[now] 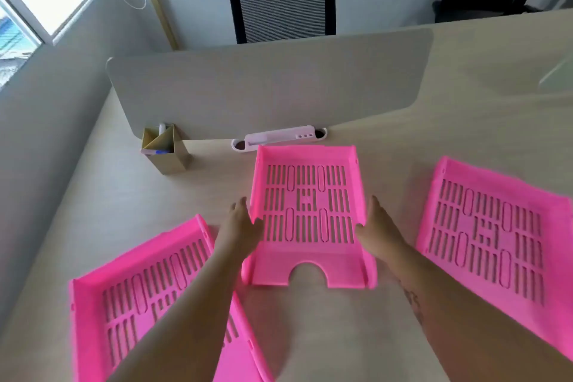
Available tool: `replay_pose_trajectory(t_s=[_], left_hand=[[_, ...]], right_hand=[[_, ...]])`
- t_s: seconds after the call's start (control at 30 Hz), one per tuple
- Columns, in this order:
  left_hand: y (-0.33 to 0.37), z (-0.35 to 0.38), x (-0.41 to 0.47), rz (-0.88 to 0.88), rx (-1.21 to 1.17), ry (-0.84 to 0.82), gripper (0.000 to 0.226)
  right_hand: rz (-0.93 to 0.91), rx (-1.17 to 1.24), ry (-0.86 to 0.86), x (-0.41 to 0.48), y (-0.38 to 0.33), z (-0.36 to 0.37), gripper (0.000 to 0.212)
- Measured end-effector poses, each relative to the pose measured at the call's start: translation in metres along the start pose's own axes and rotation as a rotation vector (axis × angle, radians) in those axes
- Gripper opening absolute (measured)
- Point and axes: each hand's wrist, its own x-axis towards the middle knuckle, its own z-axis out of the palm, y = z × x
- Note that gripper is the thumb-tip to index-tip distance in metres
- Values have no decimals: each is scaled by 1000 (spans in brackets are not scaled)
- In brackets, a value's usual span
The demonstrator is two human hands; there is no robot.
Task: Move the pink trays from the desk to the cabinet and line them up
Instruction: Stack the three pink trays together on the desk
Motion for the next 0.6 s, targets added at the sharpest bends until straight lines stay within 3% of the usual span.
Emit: replay_pose_trajectory(t_s=[0.17,0.37,0.47,0.6], left_hand=[[-21,13,0,-128,-77,16,35],[-31,27,-18,-204,-182,57,28],[-28,30,-28,-235,-235,61,29],[-9,22,-33,-166,-165,127,50]], right_hand=[[94,46,4,-7,5,9,77],[74,47,15,-3,9,3,64],[45,56,-18,-3,11,-3,63],[-28,36,-22,-1,12,-35,67]])
